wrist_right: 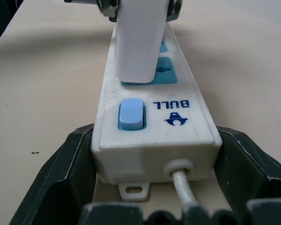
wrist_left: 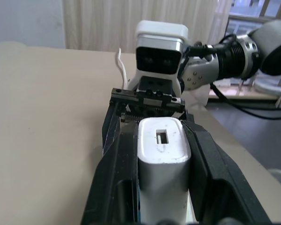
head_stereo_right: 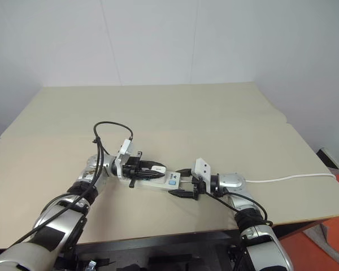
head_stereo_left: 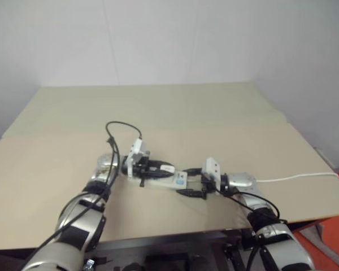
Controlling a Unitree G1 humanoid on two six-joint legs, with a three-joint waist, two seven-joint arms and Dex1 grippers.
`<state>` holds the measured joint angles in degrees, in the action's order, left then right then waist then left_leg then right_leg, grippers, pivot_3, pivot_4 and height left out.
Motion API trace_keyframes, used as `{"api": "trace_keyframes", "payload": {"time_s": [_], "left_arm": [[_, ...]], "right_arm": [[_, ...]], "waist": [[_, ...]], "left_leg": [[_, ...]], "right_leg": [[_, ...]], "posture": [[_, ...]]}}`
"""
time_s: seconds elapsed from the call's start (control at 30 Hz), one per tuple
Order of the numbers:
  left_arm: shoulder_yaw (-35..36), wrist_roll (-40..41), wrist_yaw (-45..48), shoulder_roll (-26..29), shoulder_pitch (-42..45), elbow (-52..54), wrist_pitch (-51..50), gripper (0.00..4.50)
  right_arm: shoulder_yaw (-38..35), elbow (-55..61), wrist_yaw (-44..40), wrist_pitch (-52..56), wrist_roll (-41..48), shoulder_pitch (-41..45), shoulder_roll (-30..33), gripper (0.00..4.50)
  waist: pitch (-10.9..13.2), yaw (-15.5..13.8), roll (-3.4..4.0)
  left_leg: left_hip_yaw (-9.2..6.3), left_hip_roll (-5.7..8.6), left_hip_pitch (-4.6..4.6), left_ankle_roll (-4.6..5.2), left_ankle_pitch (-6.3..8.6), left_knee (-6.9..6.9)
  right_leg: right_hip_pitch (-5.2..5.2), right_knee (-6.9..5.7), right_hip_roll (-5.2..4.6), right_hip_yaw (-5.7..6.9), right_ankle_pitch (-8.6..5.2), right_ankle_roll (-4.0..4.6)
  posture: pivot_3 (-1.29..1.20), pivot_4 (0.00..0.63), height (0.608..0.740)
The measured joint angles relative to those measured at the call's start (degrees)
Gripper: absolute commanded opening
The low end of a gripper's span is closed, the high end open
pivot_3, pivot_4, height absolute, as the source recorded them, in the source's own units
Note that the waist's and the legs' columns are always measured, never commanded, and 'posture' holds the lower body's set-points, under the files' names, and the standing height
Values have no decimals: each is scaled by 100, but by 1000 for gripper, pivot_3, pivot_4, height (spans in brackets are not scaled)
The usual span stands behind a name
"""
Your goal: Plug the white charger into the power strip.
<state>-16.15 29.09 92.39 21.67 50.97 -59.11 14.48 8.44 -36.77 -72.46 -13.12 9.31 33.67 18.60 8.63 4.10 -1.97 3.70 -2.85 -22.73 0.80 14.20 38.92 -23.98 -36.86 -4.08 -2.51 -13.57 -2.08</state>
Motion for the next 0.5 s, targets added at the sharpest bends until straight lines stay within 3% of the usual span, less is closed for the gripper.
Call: {"api": "trace_keyframes", "payload": {"time_s": [0.33,0.5], "left_arm": [[-153,-155,0,42,9,-50,565,1024],[-137,-274,0,1,36,-165,681,1024]], "right_arm": [[21,-8,40,8,-7,-8,-1,3420],[30,-19,72,22,-19,-32,0,3420]], "waist": [[-34,-4,3],[-37,-9,3]], "left_leg": [[3,0,9,2,1,-2],[3,0,64,18,11,-12]], "right_leg": [[7,1,0,-3,-1,1],[73,22,1,1,-5,1]], "posture": [[0,150,740],[0,150,740]]}}
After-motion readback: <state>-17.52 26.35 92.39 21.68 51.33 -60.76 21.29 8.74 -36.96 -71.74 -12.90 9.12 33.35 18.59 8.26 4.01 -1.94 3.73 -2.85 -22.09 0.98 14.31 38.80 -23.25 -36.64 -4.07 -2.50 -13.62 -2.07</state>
